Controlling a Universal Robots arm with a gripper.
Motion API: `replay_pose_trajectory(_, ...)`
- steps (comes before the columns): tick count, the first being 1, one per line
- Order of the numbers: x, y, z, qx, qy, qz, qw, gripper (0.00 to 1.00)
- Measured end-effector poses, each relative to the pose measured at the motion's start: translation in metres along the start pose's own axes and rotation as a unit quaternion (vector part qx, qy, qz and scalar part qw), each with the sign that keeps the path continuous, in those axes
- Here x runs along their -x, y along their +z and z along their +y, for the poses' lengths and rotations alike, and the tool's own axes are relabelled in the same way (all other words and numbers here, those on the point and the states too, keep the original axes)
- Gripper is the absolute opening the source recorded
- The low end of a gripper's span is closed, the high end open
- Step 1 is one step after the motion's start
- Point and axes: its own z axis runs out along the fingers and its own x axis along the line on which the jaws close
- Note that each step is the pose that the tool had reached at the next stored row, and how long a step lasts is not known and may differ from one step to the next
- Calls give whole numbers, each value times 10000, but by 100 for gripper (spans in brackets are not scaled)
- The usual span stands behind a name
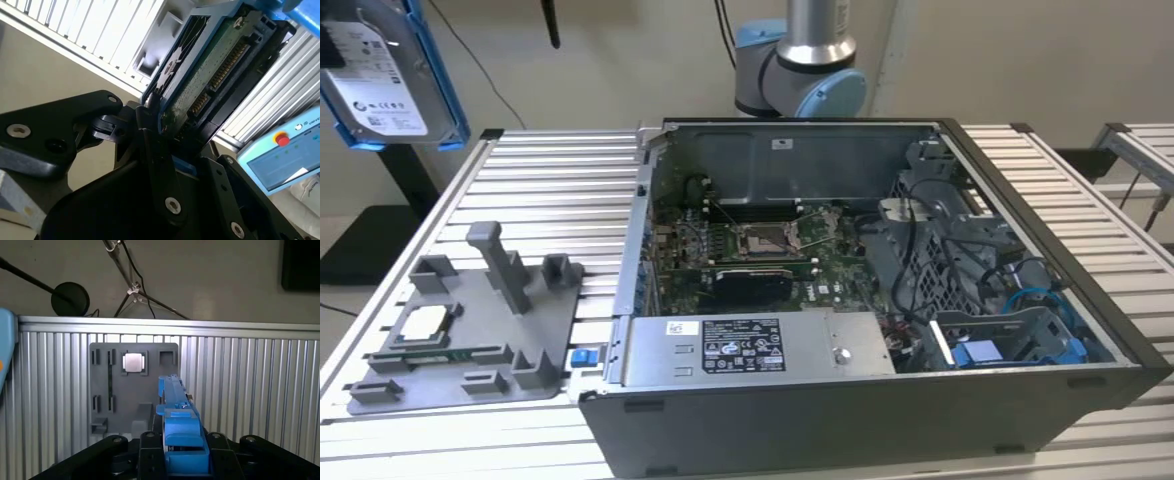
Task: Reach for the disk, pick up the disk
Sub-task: 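Pick up the disk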
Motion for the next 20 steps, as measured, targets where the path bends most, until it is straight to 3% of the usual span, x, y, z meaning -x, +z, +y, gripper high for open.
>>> replay_pose_trajectory(20,-2,-2,-216,0,0,0,10000,0)
